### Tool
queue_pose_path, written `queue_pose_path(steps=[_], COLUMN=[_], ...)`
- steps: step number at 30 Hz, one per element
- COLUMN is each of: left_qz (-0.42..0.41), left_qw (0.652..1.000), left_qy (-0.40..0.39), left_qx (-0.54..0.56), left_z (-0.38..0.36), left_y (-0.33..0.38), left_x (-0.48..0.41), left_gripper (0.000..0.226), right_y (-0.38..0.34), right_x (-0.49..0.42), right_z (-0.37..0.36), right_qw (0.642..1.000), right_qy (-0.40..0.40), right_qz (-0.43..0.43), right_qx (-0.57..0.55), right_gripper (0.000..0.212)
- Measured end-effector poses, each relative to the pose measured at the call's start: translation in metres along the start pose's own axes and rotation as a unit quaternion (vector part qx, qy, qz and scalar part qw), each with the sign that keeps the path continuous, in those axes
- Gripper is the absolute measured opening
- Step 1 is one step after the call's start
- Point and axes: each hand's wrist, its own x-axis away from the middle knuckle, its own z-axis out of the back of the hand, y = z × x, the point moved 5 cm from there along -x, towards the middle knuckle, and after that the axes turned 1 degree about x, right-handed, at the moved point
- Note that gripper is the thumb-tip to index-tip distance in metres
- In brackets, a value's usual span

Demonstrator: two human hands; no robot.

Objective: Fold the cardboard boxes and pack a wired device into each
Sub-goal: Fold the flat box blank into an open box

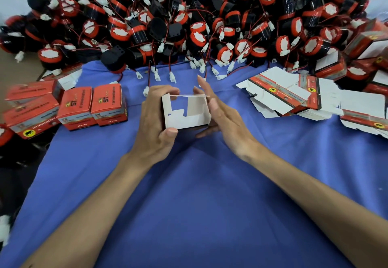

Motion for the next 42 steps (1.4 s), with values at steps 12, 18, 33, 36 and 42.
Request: queue_pose_path(steps=[12, 18, 33, 36, 42], left_qz=[0.002, 0.032, 0.070, 0.083, 0.090], left_qw=[0.998, 0.996, 0.993, 0.989, 0.989], left_qy=[-0.045, -0.027, -0.070, -0.067, -0.058], left_qx=[0.043, 0.074, 0.069, 0.098, 0.106], left_z=[-0.011, -0.007, -0.010, -0.012, -0.012], left_y=[0.006, 0.003, 0.012, 0.011, 0.006], left_x=[0.000, 0.001, -0.001, -0.001, 0.000], left_gripper=[0.051, 0.034, 0.049, 0.055, 0.050], right_y=[0.002, 0.000, -0.004, -0.006, -0.012], right_x=[-0.002, -0.002, 0.001, 0.002, 0.002], right_z=[0.006, 0.006, 0.010, 0.009, 0.003], right_qw=[0.997, 0.997, 0.987, 0.989, 0.989], right_qy=[0.077, 0.073, 0.161, 0.151, 0.135], right_qz=[0.006, -0.002, 0.022, 0.012, 0.009], right_qx=[-0.009, -0.035, -0.008, 0.004, 0.056], right_gripper=[0.055, 0.029, 0.013, 0.015, 0.031])
